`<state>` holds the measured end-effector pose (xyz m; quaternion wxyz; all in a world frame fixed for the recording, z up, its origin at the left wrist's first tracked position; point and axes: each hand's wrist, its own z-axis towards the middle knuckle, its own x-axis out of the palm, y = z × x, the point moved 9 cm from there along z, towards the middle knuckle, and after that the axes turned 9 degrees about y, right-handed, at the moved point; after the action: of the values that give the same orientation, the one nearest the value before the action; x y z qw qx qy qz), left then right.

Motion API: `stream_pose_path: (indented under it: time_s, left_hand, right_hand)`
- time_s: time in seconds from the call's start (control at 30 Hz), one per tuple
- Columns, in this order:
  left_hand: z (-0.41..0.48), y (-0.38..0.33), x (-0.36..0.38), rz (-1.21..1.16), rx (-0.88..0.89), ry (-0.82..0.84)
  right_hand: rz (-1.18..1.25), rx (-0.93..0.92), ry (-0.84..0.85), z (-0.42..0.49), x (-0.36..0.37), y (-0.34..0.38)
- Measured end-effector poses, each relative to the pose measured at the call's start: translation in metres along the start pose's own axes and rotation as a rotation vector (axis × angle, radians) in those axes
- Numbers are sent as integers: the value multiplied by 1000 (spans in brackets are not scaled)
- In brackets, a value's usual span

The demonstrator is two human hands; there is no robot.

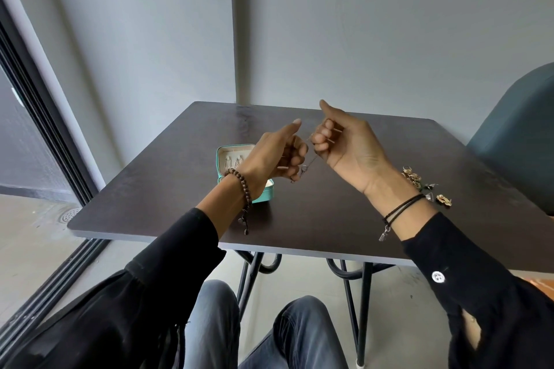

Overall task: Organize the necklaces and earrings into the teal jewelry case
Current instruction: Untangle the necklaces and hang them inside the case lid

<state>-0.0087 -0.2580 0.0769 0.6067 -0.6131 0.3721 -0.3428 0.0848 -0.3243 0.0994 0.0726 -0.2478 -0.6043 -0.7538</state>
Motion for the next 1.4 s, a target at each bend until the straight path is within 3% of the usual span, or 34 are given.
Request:
stream_pose_path:
  time_s: [0.23,0.43,0.57,0.93,1.13,1.23,1.4]
  left_hand:
    - [0,1,-9,-127,46,-43]
    - [-1,-1,-16,-167,57,-60]
    - [-1,-7,-17,-111,70,-59]
    - [-8,13,-21,-1,14,-82]
    - [-13,11,-17,75,81,-39]
    - [-18,5,-16,99,143,2]
    - [-24,-6,-25,-13,196,35]
  right_hand:
    - [42,28,-32,-5,-14,-7]
    - [-410,154,5,-9,-15,-18]
    - [-537,183,82,-12,-11,-27]
    - [-81,58,148,-1,-6,-18]
    - [3,50,90,5,-1,-17]
    - [-138,39,75,7,2,-17]
    - [-718,32,69,7,10,-13]
